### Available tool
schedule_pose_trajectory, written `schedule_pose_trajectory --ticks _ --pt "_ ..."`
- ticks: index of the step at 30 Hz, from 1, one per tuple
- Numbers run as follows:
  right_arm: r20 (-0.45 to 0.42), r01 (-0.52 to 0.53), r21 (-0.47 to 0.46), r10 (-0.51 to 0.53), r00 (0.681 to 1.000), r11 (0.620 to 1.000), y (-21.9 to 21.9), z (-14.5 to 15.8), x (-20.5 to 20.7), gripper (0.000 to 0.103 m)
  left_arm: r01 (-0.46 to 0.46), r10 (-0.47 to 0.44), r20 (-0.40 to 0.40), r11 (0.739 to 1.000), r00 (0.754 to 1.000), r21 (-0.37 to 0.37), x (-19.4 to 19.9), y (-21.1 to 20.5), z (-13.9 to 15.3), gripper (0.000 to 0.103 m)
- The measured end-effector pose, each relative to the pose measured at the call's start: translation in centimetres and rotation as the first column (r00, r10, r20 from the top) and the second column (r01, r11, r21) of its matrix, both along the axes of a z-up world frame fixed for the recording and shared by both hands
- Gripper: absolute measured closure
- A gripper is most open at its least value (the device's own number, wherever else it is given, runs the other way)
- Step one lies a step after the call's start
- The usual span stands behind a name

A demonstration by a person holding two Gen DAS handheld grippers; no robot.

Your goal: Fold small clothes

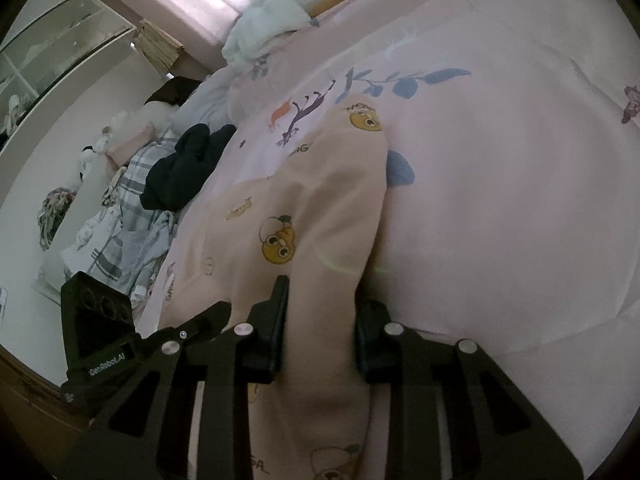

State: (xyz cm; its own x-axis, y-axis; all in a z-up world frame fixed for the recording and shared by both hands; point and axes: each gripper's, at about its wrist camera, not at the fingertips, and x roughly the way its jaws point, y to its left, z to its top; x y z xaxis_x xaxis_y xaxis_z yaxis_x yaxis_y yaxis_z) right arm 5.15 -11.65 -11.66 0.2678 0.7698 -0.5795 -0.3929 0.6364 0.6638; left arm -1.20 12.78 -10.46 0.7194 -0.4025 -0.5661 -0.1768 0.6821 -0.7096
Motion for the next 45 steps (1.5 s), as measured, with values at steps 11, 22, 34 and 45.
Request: schedule_pose_trajectory --ticks 11,22,34,45 --pt "0.112 -0.010 -0.050 0.016 0.994 0.999 -0.1 3.6 -1.0 0.083 -0.004 -0.001 0.051 0.993 0.999 0.115 -1.4 -2.0 4.2 0.082" --pt "0.260 -0.033 -0.002 0.032 0.965 0.999 -5.7 13.8 1.1 0.082 0.042 -0.077 0.205 0.985 0.976 0.169 0.3 -7.7 13.8 0.082" --pt "0.211 0.014 -0.073 0.002 0.977 0.997 -10.6 8.4 4.5 0.082 0.087 -0.096 0.031 0.969 0.995 0.233 5.2 -12.5 5.6 0.082" --pt "0.112 0.049 -0.201 -0.027 0.993 0.978 -11.0 1.5 5.5 0.066 0.087 -0.094 0.019 0.967 0.995 0.242 3.6 -9.9 1.7 0.062"
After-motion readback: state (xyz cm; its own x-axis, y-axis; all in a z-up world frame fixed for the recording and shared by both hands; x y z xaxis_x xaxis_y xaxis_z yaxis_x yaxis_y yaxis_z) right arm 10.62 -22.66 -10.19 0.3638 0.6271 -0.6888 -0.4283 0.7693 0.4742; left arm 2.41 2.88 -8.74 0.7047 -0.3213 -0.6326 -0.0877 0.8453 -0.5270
